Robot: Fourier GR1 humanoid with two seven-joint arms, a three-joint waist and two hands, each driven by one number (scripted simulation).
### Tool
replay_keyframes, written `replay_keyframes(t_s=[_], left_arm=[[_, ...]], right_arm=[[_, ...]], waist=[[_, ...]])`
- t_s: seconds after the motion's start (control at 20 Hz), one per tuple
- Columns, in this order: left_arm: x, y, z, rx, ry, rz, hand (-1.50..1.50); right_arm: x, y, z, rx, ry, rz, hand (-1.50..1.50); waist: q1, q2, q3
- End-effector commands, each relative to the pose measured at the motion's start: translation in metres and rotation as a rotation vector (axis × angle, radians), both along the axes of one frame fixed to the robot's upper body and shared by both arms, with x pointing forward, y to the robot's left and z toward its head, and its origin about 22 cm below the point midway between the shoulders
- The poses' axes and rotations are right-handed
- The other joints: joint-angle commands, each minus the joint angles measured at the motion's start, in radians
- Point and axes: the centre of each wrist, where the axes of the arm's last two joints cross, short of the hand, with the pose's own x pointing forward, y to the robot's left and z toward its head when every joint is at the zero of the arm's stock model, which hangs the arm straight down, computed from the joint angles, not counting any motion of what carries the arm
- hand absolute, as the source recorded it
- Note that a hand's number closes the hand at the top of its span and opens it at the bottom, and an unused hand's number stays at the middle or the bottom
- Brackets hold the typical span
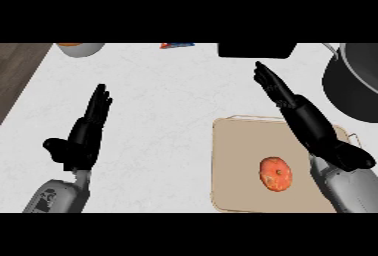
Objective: Pick the squash from the tray and place it in the pot
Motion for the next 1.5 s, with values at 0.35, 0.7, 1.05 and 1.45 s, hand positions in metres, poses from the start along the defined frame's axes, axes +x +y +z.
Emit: replay_keyframes(t_s=[0.35, 0.7, 1.05, 1.45], left_arm=[[0.005, 0.054, 0.025, -0.012, 0.011, 0.184, 0.0], [0.006, 0.057, 0.067, -0.01, 0.034, 0.136, 0.0], [0.014, 0.072, 0.07, -0.011, 0.029, 0.166, 0.0], [0.01, 0.049, 0.049, -0.011, 0.034, 0.139, 0.0]], right_arm=[[-0.05, -0.18, -0.06, -0.396, 0.059, -0.811, 1.5], [-0.121, -0.174, -0.12, -0.026, -0.157, -0.872, -1.5], [-0.125, -0.15, -0.059, -0.195, -0.005, -0.713, -1.5], [-0.103, -0.131, -0.016, -0.604, 0.269, -0.5, -1.5]], waist=[[-0.095, 0.017, -0.007], [-0.051, 0.008, -0.005], [-0.044, 0.011, -0.009], [-0.019, 0.017, -0.01]])
